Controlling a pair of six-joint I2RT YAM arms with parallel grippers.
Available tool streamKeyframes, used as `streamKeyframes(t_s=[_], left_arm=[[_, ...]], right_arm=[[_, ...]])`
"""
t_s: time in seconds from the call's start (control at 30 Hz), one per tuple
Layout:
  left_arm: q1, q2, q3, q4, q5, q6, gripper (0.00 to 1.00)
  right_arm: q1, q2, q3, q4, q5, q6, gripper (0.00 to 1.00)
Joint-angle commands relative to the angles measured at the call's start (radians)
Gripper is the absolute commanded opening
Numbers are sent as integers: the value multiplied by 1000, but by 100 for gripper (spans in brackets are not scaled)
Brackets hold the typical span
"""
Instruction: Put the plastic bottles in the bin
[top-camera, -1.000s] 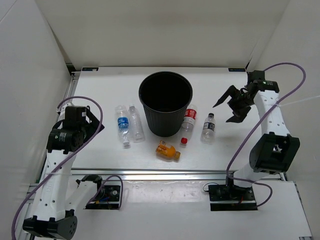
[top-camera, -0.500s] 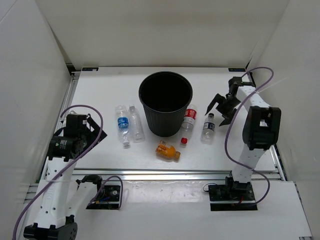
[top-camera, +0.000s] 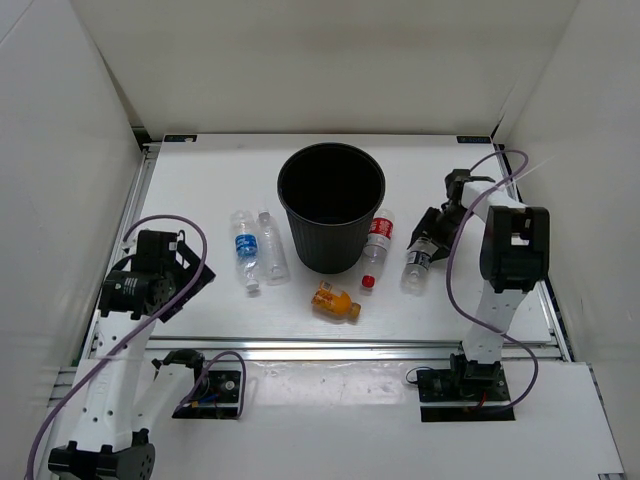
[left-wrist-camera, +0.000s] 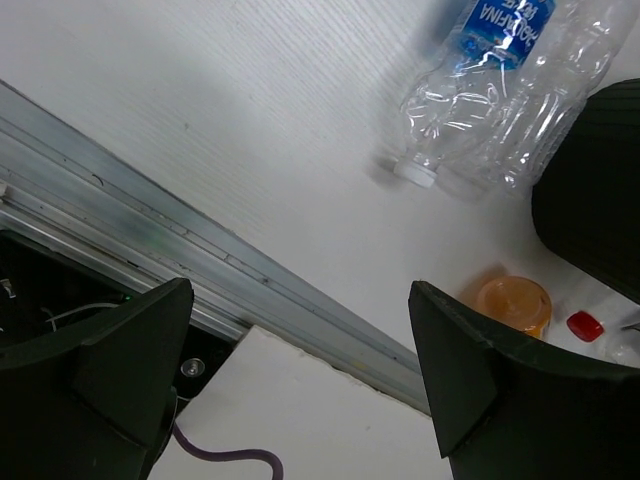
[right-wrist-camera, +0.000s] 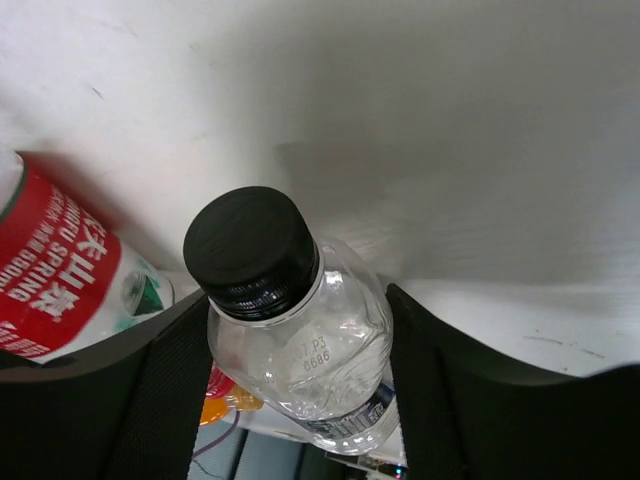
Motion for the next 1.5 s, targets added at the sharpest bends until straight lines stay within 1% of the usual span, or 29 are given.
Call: streamKeyframes(t_s=[0.0, 0.03, 0.1, 0.2, 0.23, 0.3, 0.33, 0.4, 0.43, 0.47, 0.5, 0.57, 0.6, 0.63, 0.67, 0.7, 0.73, 0.77, 0.8, 0.83, 0.9, 0.93, 0.97, 1.0, 1.07, 1.13, 1.23, 1.4, 1.47], left_arm=[[-1, 13, -11, 15, 15, -3, 100], [-1, 25, -22, 30, 15, -3, 100], [-1, 36, -31, 61, 15, -3, 100], [-1, 56, -40, 105, 26, 7, 100], [-1, 56, -40, 116, 26, 7, 100], [-1, 77, -40, 151, 37, 7, 100], [-1, 77, -40, 160, 37, 7, 100], [-1, 89, -50, 183, 49, 16, 100], [-1, 102, -62, 218, 86, 25, 100], [-1, 111, -79, 242, 100, 40, 100], [-1, 111, -88, 260, 100, 50, 100], [-1, 111, -97, 304, 91, 50, 100], [-1, 111, -106, 324, 91, 50, 100], [-1, 111, -106, 340, 77, 50, 100], [-1, 111, -106, 355, 68, 50, 100], [-1, 111, -106, 387, 68, 50, 100], [-1, 111, -106, 401, 68, 50, 100], [-1, 123, -106, 410, 68, 60, 100], [-1, 132, -106, 411, 68, 69, 100], [-1, 145, -93, 426, 68, 94, 100], [-13, 181, -79, 449, 78, 126, 100], [-13, 182, -79, 461, 90, 145, 100], [-26, 195, -79, 481, 103, 187, 100], [-38, 209, -79, 528, 127, 204, 100], [-38, 240, -79, 571, 137, 224, 100], [-70, 302, -103, 645, 147, 224, 100], [-95, 404, -93, 714, 138, 224, 100], [-142, 595, -36, 765, 101, 246, 100], [-142, 643, -14, 777, 91, 246, 100]], right_arm=[[1, -81, -54, 11, 13, -12, 56], [1, -131, -65, 11, 13, -12, 51], [11, -220, -74, -27, 13, 0, 46], [31, -354, -19, -109, 24, 36, 43], [44, -384, 50, -130, 24, 63, 36], [57, -470, 140, -162, 24, 94, 36], [72, -493, 238, -163, 24, 109, 36], [107, -523, 329, -109, 24, 146, 36], [119, -533, 366, -77, 1, 155, 36], [151, -533, 400, -43, -31, 155, 36], [173, -494, 476, -6, -56, 166, 36], [250, -429, 593, -6, -42, 175, 36], [277, -353, 659, -21, -27, 166, 36], [300, -313, 784, -30, -27, 166, 36], [338, -238, 840, -43, -27, 157, 38], [356, -207, 884, -43, -27, 157, 42], [383, -182, 935, -43, -37, 157, 49], [394, -165, 935, -43, -37, 157, 58], [394, -156, 935, -43, -37, 157, 78], [408, -156, 935, -43, -50, 157, 87], [417, -216, 868, -54, -19, 157, 100], [417, -248, 834, -54, -1, 148, 100], [417, -318, 796, -28, 15, 135, 100], [408, -357, 714, -12, 25, 125, 100], [387, -447, 643, 11, 26, 96, 100], [365, -483, 593, 11, -2, 80, 100], [356, -517, 579, -46, -24, 71, 100], [347, -621, 454, -69, -56, 62, 100], [336, -667, 419, -69, -65, 62, 100]])
